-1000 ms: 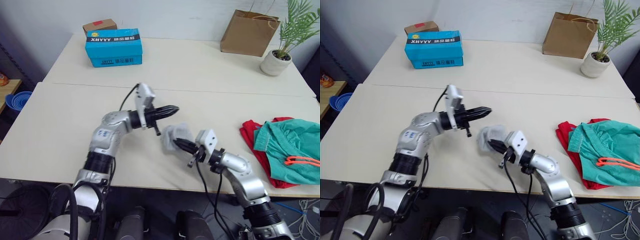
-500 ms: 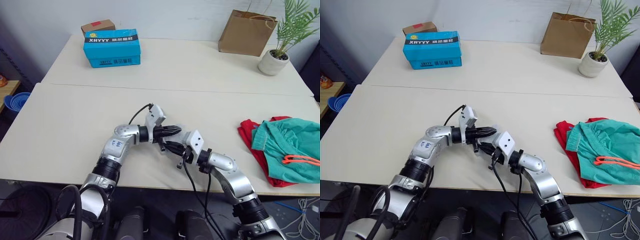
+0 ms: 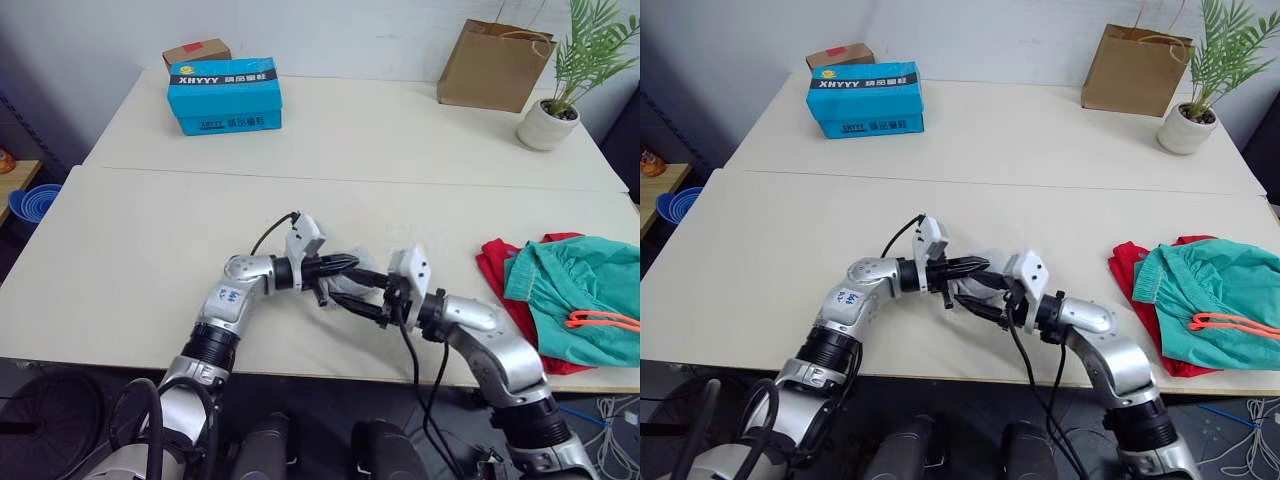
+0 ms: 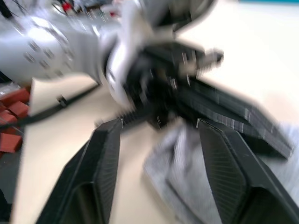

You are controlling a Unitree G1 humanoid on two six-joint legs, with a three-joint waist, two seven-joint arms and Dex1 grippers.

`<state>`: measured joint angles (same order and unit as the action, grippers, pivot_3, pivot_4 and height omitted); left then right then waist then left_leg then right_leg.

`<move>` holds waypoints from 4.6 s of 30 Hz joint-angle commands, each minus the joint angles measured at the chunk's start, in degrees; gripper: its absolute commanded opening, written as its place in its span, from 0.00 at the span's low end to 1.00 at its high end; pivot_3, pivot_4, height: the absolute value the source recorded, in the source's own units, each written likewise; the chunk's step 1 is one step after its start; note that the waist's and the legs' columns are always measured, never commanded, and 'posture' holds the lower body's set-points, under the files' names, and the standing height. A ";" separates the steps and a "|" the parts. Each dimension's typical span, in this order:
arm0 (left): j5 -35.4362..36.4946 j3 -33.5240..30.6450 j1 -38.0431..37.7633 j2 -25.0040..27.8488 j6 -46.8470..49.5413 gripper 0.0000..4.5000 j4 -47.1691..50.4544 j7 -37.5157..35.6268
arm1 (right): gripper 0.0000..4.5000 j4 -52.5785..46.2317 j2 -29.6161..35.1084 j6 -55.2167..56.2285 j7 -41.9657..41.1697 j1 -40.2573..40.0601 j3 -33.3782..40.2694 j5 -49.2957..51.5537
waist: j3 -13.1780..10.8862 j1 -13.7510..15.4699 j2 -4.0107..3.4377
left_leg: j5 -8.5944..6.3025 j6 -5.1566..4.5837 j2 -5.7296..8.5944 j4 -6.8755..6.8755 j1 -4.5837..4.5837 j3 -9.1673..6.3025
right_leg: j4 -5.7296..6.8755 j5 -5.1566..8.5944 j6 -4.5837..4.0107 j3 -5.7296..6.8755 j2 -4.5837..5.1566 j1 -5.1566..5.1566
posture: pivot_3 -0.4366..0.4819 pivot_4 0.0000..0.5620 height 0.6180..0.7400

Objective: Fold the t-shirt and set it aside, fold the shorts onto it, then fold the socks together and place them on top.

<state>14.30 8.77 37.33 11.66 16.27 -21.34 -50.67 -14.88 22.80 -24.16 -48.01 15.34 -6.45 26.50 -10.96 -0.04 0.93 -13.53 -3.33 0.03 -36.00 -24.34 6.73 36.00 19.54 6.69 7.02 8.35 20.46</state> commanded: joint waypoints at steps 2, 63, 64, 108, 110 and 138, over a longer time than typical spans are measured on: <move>-0.10 -0.30 -0.50 -0.44 -0.97 0.00 -0.49 -0.08 | 0.26 2.35 0.11 4.45 0.64 0.07 0.09 -3.10 | 0.00 -0.01 0.00 | 0.00 0.00 0.00 -0.01 0.00 0.00 | 0.01 0.00 0.00 0.02 0.00 0.00 | 0.48 0.27 1.00; 13.21 -10.62 -22.74 15.21 -3.62 0.99 28.07 -11.24 | 0.90 29.80 3.54 -47.77 6.83 25.97 4.97 13.73 | -0.11 -1.73 -0.21 | 0.04 -0.03 -0.01 0.07 -0.01 -0.17 | 0.03 -0.02 -0.06 0.34 0.09 -0.07 | 0.48 0.27 1.00; 13.54 -10.97 -22.91 15.24 -3.66 0.99 28.01 -11.06 | 0.90 30.37 2.98 -47.70 6.29 26.59 4.14 13.24 | -0.11 -1.67 -0.21 | 0.05 -0.02 0.00 0.06 -0.01 -0.17 | 0.03 -0.02 -0.06 0.35 0.09 -0.06 | 0.48 0.27 1.00; 25.09 -9.85 -23.82 10.05 5.21 1.00 41.99 -2.06 | 0.00 54.38 55.74 -11.78 -30.87 8.22 17.17 -4.51 | -0.38 0.01 -0.70 | -0.16 -0.25 0.06 -0.06 -0.08 0.19 | -0.46 -0.06 0.02 0.08 0.15 -0.14 | 0.48 0.27 1.00; 25.02 -10.13 -24.03 10.38 5.39 1.00 42.49 -1.57 | 0.00 59.16 53.18 -6.92 -29.34 12.29 13.95 -8.68 | -0.40 -0.17 -0.75 | -0.14 -0.21 0.05 -0.08 -0.06 0.21 | -0.43 -0.06 0.02 0.08 0.12 -0.14 | 0.48 0.27 1.00; 12.20 -14.03 -22.39 20.68 -3.74 1.00 23.49 -3.17 | 0.99 24.13 39.15 12.43 -15.70 6.83 34.44 -0.54 | -0.37 -0.18 -1.13 | -0.21 0.05 -0.20 -0.06 0.13 0.29 | -0.20 -0.13 -0.10 0.54 0.16 -0.10 | 0.48 0.27 1.00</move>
<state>27.66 -3.75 14.57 31.36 13.76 2.08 -54.32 16.66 64.60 -11.70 -67.50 20.95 28.92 23.16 -11.34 -0.22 -0.20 -13.74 -3.28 -0.19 -36.11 -24.21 7.01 35.86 19.41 6.59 7.57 8.49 20.36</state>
